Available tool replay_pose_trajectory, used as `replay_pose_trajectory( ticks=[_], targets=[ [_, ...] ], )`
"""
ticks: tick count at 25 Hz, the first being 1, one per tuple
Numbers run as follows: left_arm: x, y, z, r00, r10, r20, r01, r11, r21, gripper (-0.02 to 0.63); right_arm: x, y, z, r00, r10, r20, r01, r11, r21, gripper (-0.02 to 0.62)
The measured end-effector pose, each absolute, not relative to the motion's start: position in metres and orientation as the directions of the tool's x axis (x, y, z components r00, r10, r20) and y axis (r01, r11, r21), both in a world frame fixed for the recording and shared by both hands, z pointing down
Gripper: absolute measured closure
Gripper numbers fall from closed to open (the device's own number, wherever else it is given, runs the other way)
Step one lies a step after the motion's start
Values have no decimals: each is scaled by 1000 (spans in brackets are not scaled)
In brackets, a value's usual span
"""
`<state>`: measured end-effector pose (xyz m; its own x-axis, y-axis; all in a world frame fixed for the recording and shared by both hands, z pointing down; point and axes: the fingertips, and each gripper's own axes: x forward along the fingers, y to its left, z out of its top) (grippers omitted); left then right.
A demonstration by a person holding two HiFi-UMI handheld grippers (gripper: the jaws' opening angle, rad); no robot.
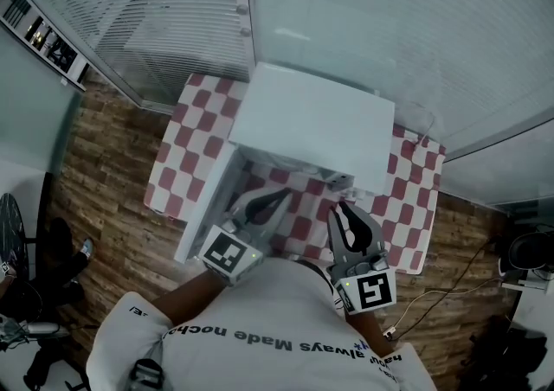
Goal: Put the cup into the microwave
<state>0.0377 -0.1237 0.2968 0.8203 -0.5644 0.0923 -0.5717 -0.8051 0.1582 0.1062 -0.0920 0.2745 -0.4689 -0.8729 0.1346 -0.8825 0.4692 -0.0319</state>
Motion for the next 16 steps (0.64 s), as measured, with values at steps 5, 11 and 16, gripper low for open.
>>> replay_pose_trajectory(
  ticks=[5,11,16],
  targets=[
    [39,-125,300,821,-561,102,-571,-808,145,606,111,-94,275,-460,-878,136,-887,461,-29,528],
    [36,-129,302,812,-575,104,-584,-797,157,606,112,-95,276,-464,-875,137,-885,465,-27,528],
    [36,-131,314,815,-567,116,-579,-803,144,606,115,-101,279,-463,-875,140,-885,464,-24,528]
  ],
)
